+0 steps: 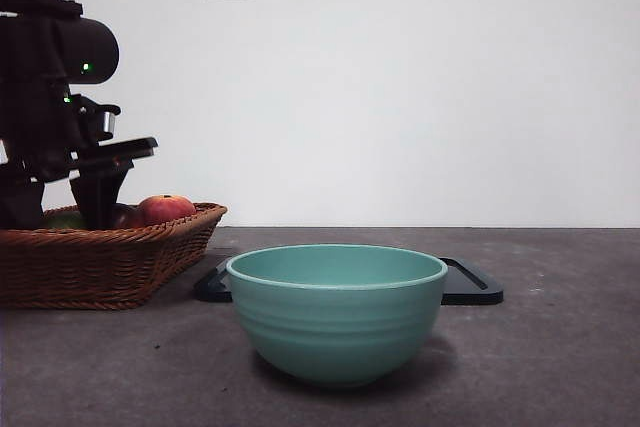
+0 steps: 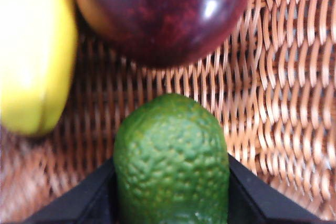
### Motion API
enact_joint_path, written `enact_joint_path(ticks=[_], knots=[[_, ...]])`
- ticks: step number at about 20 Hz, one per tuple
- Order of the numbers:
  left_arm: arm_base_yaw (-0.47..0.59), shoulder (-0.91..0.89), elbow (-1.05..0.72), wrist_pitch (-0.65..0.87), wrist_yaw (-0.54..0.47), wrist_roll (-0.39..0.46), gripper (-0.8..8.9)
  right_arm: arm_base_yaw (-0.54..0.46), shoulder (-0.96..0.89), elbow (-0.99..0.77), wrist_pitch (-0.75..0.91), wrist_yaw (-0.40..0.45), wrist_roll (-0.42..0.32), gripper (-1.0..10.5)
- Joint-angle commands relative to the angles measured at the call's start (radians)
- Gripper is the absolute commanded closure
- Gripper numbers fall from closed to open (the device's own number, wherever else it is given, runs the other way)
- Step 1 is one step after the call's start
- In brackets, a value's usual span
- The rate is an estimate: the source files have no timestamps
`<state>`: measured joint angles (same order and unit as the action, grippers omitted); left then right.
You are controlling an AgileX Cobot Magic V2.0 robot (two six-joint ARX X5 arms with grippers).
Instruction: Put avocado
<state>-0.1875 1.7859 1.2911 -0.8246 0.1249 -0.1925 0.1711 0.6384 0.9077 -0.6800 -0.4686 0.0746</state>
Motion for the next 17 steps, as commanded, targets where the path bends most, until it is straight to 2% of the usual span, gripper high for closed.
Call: enact_joint_path(ticks=[1,4,8,13,17], knots=[[-0.004,0.019,0.087,-0.072,-0.005,0.008,6.96,0.003,0.005,0.014,0.005,-0.002,-0.004,3.8],[-0.025,0.001,0.162,-0.184,-0.005,0.017,6.96,0.003,0.005,0.014,-0.002,-0.002,-0.004,3.8],[-0.108,-0.09,0.172,-0.235,-0.005,0.019,6.96,0.003,0.005,0.014,-0.004,-0.002,-0.003,3.8],[-0.32,-0.159,0.172,-0.277,-0.004,0.014,6.96,0.003,0.005,0.014,-0.003,-0.002,-0.004,3.8],[-0.497,-0.154,0.172,-0.224,-0.004,0.015,6.96,0.003,0.005,0.014,-0.003,-0.002,-0.004,3.8]])
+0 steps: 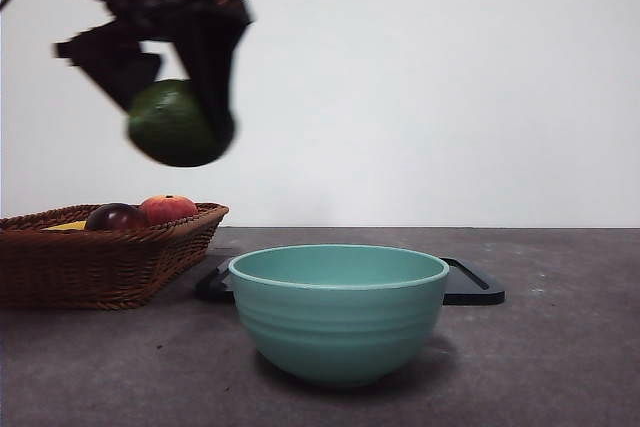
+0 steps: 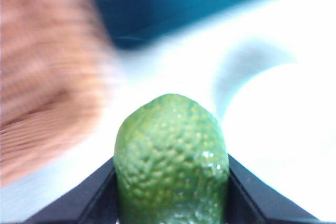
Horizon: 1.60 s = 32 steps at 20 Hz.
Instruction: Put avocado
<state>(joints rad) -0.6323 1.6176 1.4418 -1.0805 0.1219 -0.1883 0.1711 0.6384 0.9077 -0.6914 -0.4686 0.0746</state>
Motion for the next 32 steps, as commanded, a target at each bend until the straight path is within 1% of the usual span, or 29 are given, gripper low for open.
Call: enact_joint_path(ticks=[1,5,7,11,15,18,29,30,31,32], knots=[[-0.099,0.018,0.021,0.061,-0.001,0.011,6.96,0.003,0.005,0.014,0.008,-0.002,-0.004,3.8],[-0.23,0.038,0.021,0.132,-0.001,0.003,6.96,0.003,0.005,0.014,0.008,-0.002,-0.004,3.8],[-0.276,0.063,0.021,0.15,-0.001,-0.008,6.96,0.003,0.005,0.014,0.008,-0.002,-0.004,3.8],[-0.33,0.14,0.021,0.186,-0.001,-0.011,6.96,0.003,0.005,0.014,0.008,-0.002,-0.003,3.8],[-0.341,0.22,0.021,0.212,-0.012,-0.011,6.98,0.003,0.005,0.014,0.005,-0.003,-0.003,3.8],[-0.338,0.272,0.021,0.206,-0.068,-0.011,6.97,0.003,0.005,0.014,0.002,-0.003,-0.003,3.8],[-0.337,0.36,0.021,0.206,-0.074,-0.011,6.9,0.003,0.005,0.014,0.002,-0.002,-0.003,3.8],[-0.338,0.36,0.021,0.208,-0.074,-0.01,6.77,0.003,0.005,0.014,0.002,-0.002,-0.003,3.8],[-0.338,0.36,0.021,0.208,-0.074,-0.01,6.06,0.003,0.005,0.014,0.002,-0.002,-0.003,3.8],[-0.338,0.359,0.022,0.207,-0.074,-0.01,4.7,0.003,0.005,0.014,0.002,-0.002,-0.003,3.8]])
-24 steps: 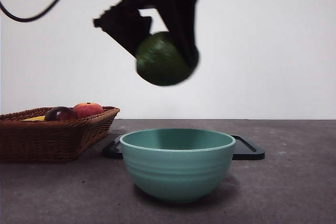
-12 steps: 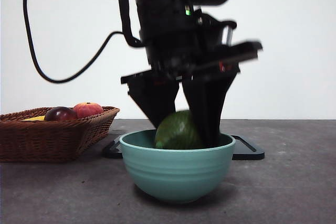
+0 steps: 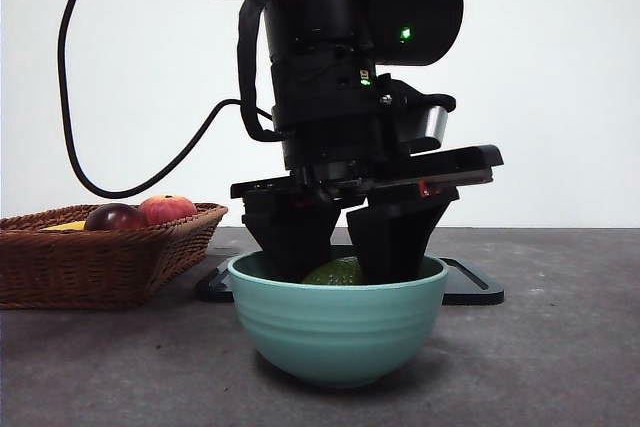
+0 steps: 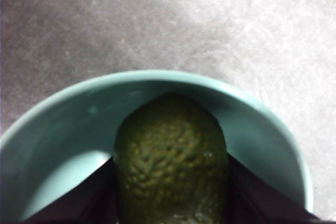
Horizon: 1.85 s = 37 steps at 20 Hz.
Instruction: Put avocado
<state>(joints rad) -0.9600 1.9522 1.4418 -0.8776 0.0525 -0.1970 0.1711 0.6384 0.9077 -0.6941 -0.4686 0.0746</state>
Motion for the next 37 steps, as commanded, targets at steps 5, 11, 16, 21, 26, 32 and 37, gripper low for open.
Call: enact_joint_path(ticks=[5,11,16,21,26,32,37], knots=[[-0.01,-0.008,0.024,0.005,-0.005,0.003,2.83,0.003,0.005,0.014,0.005,-0.002,-0.003,3.8],[-0.01,-0.176,0.024,-0.021,-0.007,0.003,2.83,0.003,0.005,0.014,0.005,-0.002,-0.003,3.8],[0.015,-0.408,0.024,-0.087,-0.013,0.013,2.83,0.003,0.005,0.014,0.005,-0.002,-0.003,3.8],[0.044,-0.703,0.024,-0.2,-0.039,0.034,2.83,0.003,0.007,0.014,0.005,-0.002,-0.003,3.8],[0.064,-0.972,0.023,-0.299,-0.093,0.082,2.84,0.003,0.007,0.014,-0.003,-0.002,0.001,3.8],[0.063,-1.291,-0.093,-0.291,-0.102,0.1,2.84,0.003,0.007,0.014,-0.011,-0.003,0.032,3.8],[0.063,-1.528,-0.246,-0.251,-0.105,0.092,2.84,0.005,0.016,0.014,-0.024,-0.002,0.045,3.8]])
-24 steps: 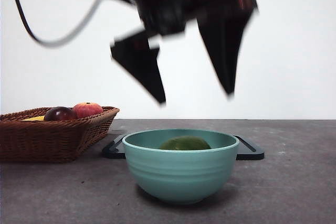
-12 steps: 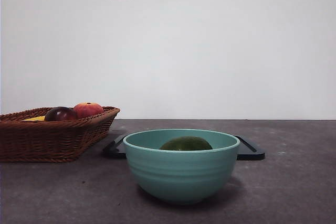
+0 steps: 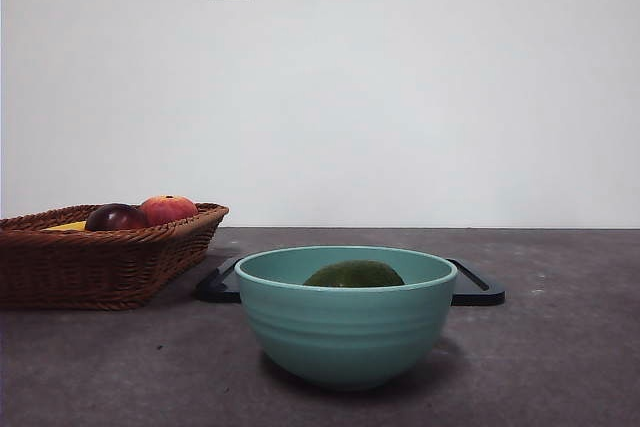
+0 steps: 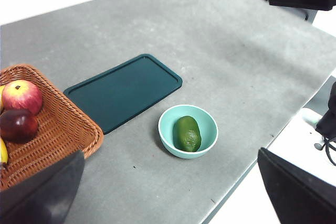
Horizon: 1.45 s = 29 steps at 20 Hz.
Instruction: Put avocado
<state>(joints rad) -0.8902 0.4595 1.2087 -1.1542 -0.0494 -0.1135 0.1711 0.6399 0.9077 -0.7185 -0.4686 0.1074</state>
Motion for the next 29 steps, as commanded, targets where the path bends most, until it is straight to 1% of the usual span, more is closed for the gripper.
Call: enact_joint_path(ticks=[1,4,7,10,12,13,15,18,21,24,28,29], knots=[[-0.006,-0.063,-0.032,0.025,-0.004,0.009,2.84,0.01,0.021,0.014,-0.009,-0.002,0.012,3.8],[-0.006,-0.084,-0.047,0.024,-0.004,0.009,2.84,0.04,0.064,0.014,-0.027,-0.002,0.015,3.8],[-0.006,-0.084,-0.047,0.025,-0.004,0.009,2.84,0.13,0.148,0.015,-0.039,0.004,0.032,3.8],[-0.006,-0.084,-0.047,0.028,-0.004,0.035,2.84,0.259,0.282,0.017,-0.034,0.067,0.054,3.8],[-0.006,-0.084,-0.047,0.035,-0.004,0.047,2.84,0.34,0.387,0.018,-0.013,0.11,0.084,3.8],[-0.006,-0.084,-0.047,0.035,-0.004,0.047,2.84,0.367,0.438,0.019,-0.008,0.138,0.099,3.8],[-0.006,-0.084,-0.047,0.041,-0.004,0.046,2.84,0.41,0.558,0.027,-0.008,0.158,0.103,3.8],[-0.006,-0.084,-0.047,0.054,-0.004,0.046,2.84,0.446,0.71,0.042,-0.013,0.163,0.117,3.8],[-0.006,-0.084,-0.047,0.054,-0.004,0.046,2.84,0.47,0.817,0.063,-0.014,0.219,0.137,3.8],[-0.006,-0.084,-0.047,0.054,-0.004,0.046,2.84,0.478,0.884,0.07,-0.011,0.259,0.148,3.9],[-0.006,-0.084,-0.047,0.054,-0.004,0.046,2.84,0.48,0.93,0.071,0.022,0.267,0.149,5.3],[-0.006,-0.084,-0.047,0.054,-0.004,0.046,2.84,0.48,0.935,0.071,0.039,0.26,0.156,5.9]])
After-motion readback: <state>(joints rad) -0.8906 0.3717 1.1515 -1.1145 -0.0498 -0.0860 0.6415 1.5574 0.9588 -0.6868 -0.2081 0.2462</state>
